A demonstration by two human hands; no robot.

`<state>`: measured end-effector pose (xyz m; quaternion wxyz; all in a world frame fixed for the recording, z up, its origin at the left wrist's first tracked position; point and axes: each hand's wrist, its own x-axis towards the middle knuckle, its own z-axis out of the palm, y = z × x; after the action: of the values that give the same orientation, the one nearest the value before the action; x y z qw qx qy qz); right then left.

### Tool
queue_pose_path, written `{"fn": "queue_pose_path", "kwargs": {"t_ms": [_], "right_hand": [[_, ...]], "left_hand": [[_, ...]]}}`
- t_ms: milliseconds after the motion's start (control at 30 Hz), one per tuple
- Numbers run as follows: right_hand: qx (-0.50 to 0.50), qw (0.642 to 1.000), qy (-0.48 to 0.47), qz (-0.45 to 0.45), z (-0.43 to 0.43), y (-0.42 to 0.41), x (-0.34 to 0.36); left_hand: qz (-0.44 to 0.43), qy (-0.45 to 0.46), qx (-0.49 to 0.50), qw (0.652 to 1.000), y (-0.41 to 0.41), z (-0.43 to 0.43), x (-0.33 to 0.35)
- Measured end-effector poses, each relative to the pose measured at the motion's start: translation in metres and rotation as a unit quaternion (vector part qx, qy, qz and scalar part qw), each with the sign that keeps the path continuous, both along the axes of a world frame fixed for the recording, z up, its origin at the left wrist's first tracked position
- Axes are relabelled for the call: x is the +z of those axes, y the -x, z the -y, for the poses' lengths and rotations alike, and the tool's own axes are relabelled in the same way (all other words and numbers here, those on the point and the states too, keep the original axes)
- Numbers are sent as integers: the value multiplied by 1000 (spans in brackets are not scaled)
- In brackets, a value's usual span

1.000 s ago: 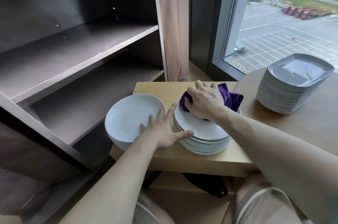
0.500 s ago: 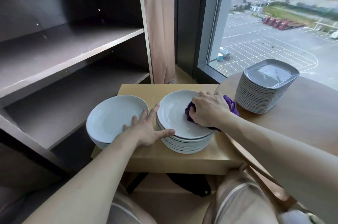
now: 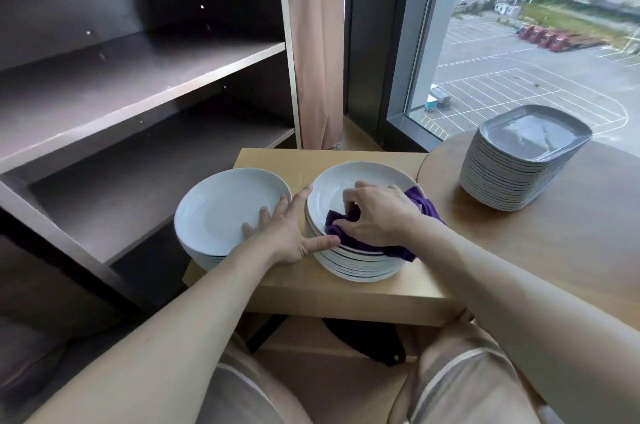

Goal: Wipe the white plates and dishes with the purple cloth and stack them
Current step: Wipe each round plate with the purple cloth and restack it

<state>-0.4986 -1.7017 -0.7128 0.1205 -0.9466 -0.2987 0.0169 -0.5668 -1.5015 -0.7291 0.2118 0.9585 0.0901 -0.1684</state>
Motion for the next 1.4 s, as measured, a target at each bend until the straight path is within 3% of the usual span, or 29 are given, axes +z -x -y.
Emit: {"fn": "queue_pose_path", "kwargs": {"t_ms": [267, 600, 900, 1100, 1400], "right_hand": [[-14, 995, -76, 69, -27, -19, -16], [-108, 985, -12, 136, -33, -54, -19], [-199, 973, 22, 119, -17, -50, -12], [-198, 969, 76, 128, 11, -38, -5], [-173, 980, 55, 79, 16, -3, 0]], "left_hand": [[0, -10, -16, 1000, 1, -1, -2], [5, 6, 1, 1000, 3, 1, -3], [8, -11, 3, 1000, 4, 1, -4], [13, -22, -2, 1000, 2, 1, -5], [25, -36, -6, 999, 2, -1, -9]]}}
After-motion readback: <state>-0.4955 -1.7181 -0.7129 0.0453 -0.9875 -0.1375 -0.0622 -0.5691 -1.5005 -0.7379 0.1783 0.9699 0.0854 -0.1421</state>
